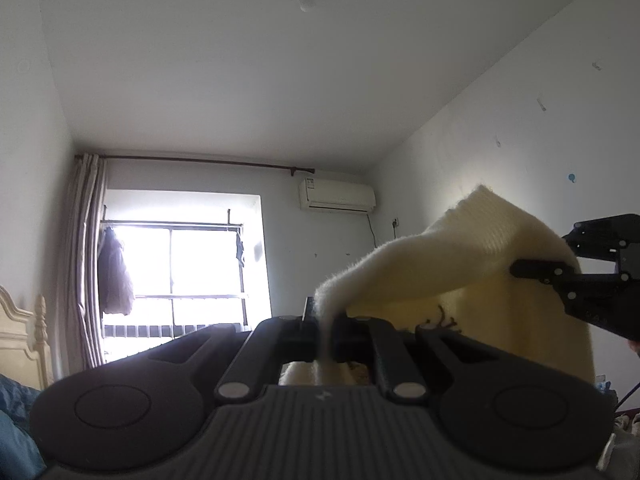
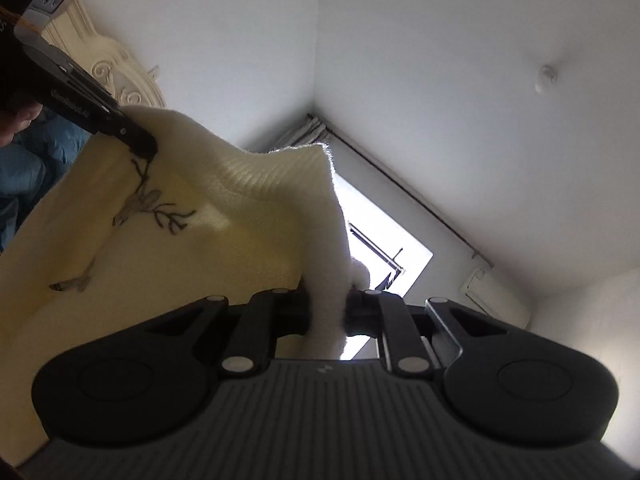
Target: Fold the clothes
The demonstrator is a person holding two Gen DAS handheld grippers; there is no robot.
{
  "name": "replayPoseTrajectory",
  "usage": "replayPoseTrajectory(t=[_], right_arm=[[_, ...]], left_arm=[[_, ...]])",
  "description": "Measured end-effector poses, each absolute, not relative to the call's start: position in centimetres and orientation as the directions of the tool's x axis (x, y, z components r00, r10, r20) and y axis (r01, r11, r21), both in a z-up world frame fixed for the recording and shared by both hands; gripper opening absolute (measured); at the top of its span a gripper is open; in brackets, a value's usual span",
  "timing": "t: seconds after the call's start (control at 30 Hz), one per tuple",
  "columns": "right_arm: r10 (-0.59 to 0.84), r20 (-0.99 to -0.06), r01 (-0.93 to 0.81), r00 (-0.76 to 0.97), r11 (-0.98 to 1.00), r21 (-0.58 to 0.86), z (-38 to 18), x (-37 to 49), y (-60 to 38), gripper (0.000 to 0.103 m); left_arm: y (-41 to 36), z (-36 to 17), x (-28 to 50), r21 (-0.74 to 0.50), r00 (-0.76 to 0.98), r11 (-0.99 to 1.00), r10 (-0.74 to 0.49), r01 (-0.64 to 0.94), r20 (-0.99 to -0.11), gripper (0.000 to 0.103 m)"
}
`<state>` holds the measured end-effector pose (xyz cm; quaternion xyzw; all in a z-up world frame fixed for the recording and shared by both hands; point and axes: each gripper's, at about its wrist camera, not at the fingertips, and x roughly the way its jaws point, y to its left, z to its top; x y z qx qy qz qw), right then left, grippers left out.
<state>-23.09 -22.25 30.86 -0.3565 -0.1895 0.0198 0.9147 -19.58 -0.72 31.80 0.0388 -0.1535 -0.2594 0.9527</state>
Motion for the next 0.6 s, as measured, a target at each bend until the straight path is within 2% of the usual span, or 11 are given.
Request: replayPoseTrajectory(t=[0.3, 0.43, 0.6], right_arm=[[0.224, 0.329, 0.065, 0.917, 0.731, -0.680, 30.9, -24.4, -21.9, 0.010], [0.232, 0.285, 0.025, 0.930, 0.734, -0.678, 29.5, -21.7, -22.5, 0.010], [0.216, 0.207, -0.020, 0.954, 0.735, -0.678, 26.9, -16.0, -23.2, 0.010]], left_arm=[[-0.1, 31.4, -19.1, 0.139, 0.853, 0.886, -0.464, 0.443, 0.240, 0.007], [-0.1, 30.8, -18.2, 0.134, 0.869, 0.896, -0.444, 0.424, 0.217, 0.007], [-0.3, 28.2, -11.1, 0.092, 0.890, 0.898, -0.438, 0.429, 0.128, 0.007]])
